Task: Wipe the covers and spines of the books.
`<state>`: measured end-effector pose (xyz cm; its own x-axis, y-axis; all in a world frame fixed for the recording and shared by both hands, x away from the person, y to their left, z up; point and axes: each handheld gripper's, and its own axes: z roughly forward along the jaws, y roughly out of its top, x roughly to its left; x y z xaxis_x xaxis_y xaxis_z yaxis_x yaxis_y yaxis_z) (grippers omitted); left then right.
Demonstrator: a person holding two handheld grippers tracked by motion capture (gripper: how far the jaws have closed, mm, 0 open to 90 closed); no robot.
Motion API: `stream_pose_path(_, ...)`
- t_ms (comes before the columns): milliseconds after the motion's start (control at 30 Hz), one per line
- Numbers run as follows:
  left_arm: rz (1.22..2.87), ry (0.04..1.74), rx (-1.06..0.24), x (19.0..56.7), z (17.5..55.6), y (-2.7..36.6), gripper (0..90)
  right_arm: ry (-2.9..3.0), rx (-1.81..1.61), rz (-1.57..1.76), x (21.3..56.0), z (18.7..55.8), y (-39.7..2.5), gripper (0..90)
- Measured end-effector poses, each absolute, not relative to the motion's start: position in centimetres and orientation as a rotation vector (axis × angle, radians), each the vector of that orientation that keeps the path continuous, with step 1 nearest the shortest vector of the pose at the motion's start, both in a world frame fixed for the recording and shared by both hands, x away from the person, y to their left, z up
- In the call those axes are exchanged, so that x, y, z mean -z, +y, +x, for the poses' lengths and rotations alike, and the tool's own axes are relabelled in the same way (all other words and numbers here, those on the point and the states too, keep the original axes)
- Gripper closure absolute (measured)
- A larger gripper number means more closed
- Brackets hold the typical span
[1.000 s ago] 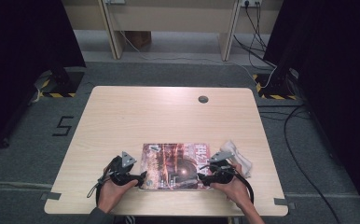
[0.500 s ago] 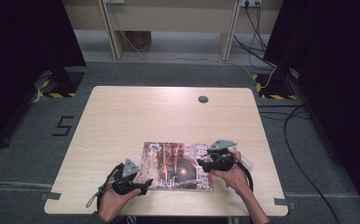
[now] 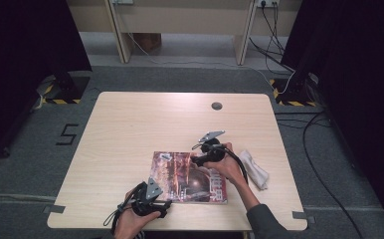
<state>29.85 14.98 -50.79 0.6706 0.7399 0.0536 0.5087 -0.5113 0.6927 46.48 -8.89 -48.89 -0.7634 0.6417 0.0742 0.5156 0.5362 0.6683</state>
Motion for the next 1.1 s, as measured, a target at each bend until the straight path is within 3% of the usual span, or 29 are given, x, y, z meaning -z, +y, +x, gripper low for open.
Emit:
stream_pose_path(233, 2.239, 0.95, -0.464, 50.9, 30.4, 15.1, 22.7, 2.653, -1.017, 1.018, 50.1, 48.1, -7.8, 37.5)
stream_pose_path(467, 2.249, 0.984, -0.503, 50.8, 30.9, 16.1, 20.4, 2.649, -1.012, 1.001, 50.1, 47.0, -9.0, 38.3)
stream_pose_path(1100, 2.197, 1.161, -0.69, 50.7, 36.4, 17.7, 24.3, 2.644, -1.024, 0.99, 50.0, 39.4, -14.5, 44.6)
